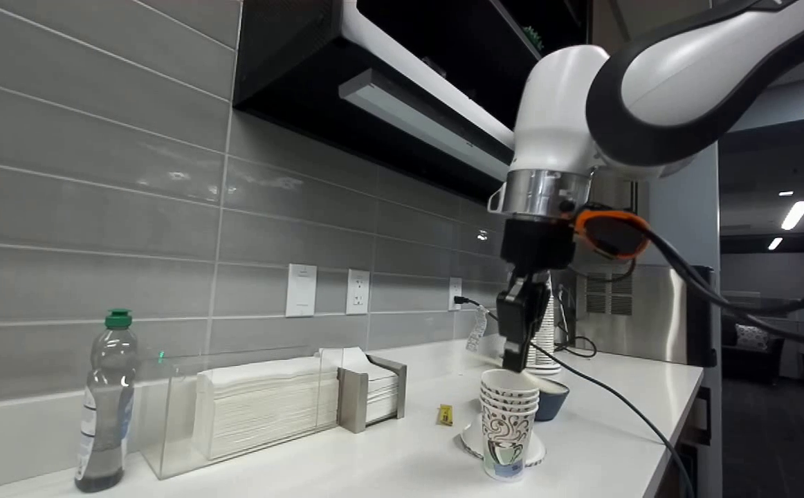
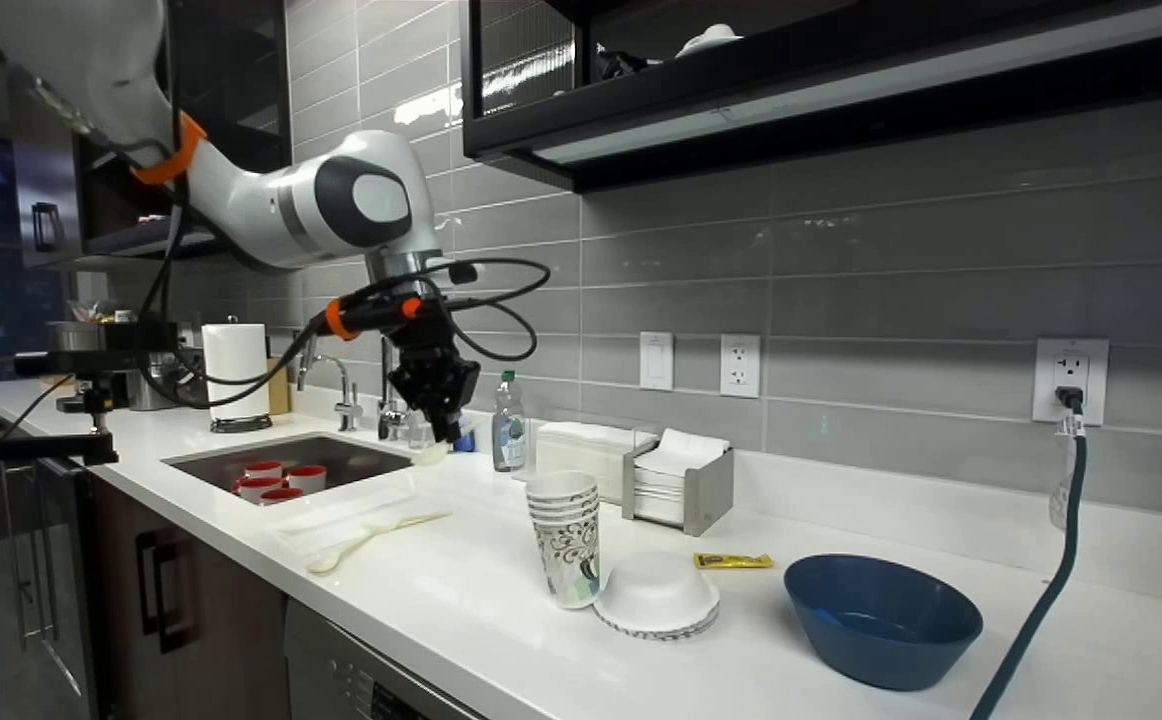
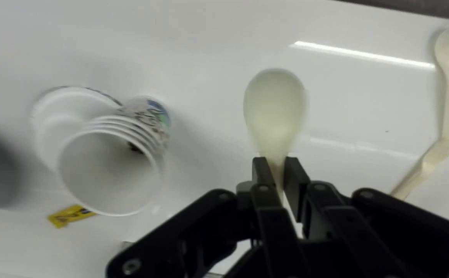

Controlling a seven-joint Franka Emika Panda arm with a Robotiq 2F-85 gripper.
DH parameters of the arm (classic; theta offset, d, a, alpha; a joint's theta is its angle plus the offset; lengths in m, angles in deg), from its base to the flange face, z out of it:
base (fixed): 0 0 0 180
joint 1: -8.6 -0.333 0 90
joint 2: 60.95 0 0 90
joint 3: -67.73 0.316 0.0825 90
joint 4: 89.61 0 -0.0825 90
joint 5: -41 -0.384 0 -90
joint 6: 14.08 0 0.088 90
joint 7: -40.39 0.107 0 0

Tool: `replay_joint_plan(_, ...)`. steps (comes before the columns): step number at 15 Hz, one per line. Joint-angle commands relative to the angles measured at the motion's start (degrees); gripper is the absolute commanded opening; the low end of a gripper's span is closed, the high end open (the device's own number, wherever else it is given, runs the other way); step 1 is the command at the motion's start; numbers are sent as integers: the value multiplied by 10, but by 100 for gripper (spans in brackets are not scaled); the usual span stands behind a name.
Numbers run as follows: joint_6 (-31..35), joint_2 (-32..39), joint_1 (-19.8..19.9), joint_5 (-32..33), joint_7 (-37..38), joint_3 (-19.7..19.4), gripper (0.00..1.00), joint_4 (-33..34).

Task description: Pick up the white spoon and put it into the blue bowl

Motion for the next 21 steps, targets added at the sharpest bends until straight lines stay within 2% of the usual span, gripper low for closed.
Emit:
replay_joint_plan(1,-44,-90,50,14,39,-25,4,-27)
replay_joint_plan(2,-26,-50,35,2,7,-19,15,-10)
replay_joint_plan(5,-42,-84,54,2,13,-30,15,-17)
replay_joint_plan(6,-39,-64,64,2,31,-32,4,0)
replay_joint_plan(10,29,-12,151,77,76,-66,4,60)
replay_joint_plan(12,66,40,194,121,100,-77,4,109)
replay_joint_plan(14,83,100,218,146,115,-92,4,167)
replay_joint_plan(16,87,158,226,154,130,-110,4,219)
replay_joint_plan(18,61,210,221,135,139,-134,4,269)
replay_joint_plan(19,82,149,208,133,114,-139,15,202)
replay_joint_plan(21,81,195,206,131,121,-153,15,240)
